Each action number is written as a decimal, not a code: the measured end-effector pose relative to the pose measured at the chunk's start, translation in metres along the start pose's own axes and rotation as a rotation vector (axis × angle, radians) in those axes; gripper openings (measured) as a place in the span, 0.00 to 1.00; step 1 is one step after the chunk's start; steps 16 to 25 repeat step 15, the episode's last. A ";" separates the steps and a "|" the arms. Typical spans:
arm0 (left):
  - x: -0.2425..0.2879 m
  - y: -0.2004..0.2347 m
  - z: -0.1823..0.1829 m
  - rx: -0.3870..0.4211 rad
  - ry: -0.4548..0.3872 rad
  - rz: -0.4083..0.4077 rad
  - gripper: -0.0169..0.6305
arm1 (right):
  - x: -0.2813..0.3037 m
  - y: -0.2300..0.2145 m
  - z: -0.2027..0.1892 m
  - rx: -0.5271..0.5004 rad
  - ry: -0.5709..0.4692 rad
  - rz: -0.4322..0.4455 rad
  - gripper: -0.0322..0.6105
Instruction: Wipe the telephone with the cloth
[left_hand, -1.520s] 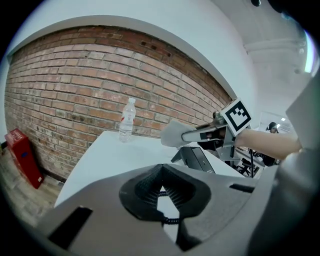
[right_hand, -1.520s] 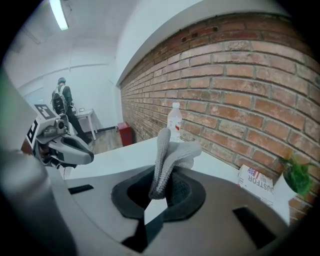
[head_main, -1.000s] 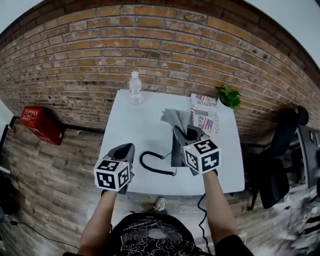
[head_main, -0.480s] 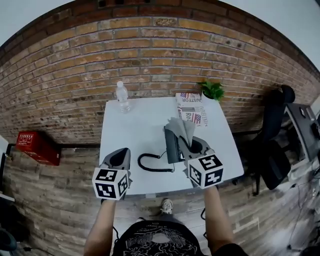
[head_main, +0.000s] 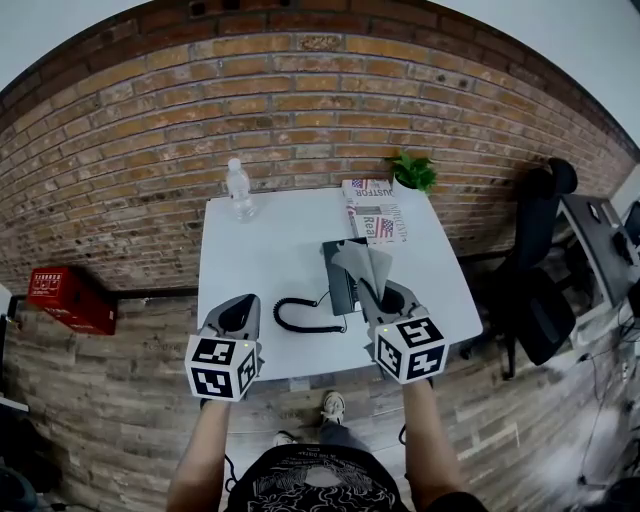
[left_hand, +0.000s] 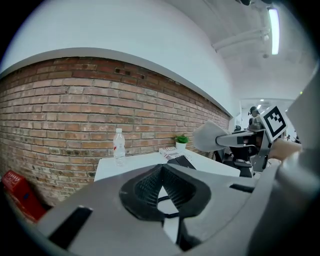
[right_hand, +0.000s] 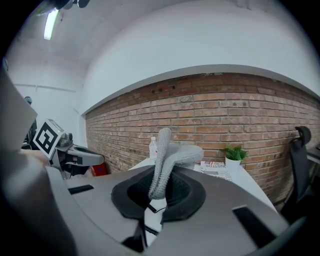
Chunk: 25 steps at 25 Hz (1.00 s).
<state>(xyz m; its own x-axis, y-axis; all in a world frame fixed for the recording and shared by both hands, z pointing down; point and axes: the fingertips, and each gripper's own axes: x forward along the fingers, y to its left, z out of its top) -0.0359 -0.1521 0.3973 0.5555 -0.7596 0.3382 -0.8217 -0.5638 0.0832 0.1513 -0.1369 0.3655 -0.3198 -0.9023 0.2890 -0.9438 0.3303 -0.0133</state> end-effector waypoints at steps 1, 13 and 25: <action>-0.001 -0.002 -0.001 0.000 -0.001 -0.003 0.04 | -0.002 0.001 0.000 -0.001 -0.001 0.000 0.07; -0.007 -0.016 -0.006 -0.002 0.003 -0.020 0.04 | -0.016 0.006 -0.002 -0.008 -0.005 0.008 0.07; -0.007 -0.017 -0.008 -0.002 0.006 -0.021 0.04 | -0.017 0.007 -0.002 -0.010 -0.005 0.008 0.07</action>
